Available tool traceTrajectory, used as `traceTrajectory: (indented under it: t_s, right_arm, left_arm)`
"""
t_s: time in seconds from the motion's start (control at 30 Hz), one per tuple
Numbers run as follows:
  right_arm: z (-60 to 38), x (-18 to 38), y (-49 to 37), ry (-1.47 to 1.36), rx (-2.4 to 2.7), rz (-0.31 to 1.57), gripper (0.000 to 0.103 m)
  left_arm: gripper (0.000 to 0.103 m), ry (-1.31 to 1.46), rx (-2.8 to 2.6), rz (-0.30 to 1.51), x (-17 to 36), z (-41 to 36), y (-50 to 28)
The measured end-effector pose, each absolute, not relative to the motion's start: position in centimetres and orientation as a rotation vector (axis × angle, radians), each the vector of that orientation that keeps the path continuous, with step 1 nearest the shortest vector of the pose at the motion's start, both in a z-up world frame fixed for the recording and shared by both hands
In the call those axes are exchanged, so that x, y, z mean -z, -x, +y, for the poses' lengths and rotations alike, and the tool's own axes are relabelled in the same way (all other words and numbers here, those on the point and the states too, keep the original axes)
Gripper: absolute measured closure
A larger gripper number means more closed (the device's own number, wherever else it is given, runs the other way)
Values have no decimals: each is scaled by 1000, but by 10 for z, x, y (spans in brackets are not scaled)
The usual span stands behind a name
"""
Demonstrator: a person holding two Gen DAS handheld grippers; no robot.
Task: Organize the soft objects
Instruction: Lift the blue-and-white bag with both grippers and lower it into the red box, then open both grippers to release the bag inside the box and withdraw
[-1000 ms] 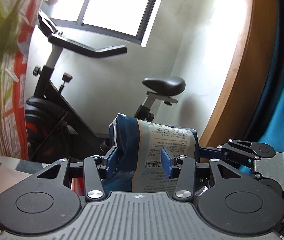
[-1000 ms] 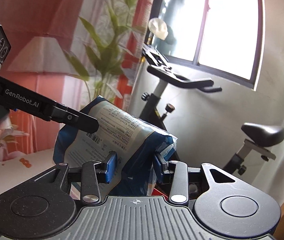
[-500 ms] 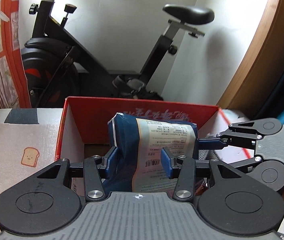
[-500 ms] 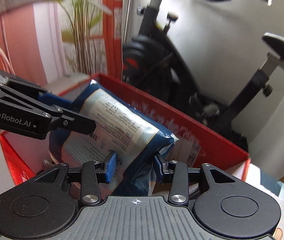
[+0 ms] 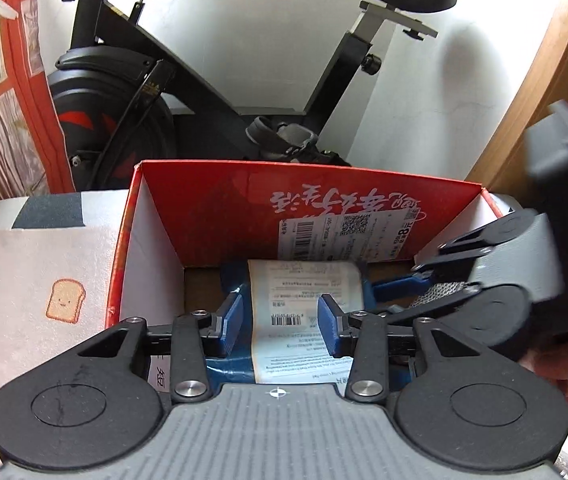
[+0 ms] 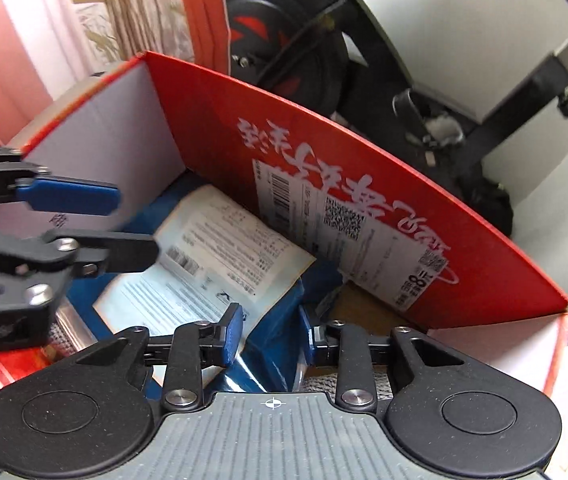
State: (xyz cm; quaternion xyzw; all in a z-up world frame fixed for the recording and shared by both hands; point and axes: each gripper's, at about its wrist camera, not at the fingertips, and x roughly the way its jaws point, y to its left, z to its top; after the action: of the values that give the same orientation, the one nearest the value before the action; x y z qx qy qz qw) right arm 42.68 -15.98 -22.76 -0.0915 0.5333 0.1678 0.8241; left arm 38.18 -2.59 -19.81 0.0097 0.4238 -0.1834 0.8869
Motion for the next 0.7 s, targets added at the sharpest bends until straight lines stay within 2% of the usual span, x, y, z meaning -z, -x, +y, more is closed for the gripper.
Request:
traceTrajectory:
  t_s: [0.3, 0.5, 0.7]
  right_arm:
    - [-162, 258, -432, 177, -316, 1231, 75]
    - [-164, 232, -418, 190, -310, 1189, 73]
    - [-179, 198, -392, 166, -292, 1144, 64]
  left_arm:
    - [59, -12, 359, 854, 195, -25, -378]
    - [59, -31, 335, 838, 184, -23, -369]
    - [59, -71, 323, 813, 171, -23, -353]
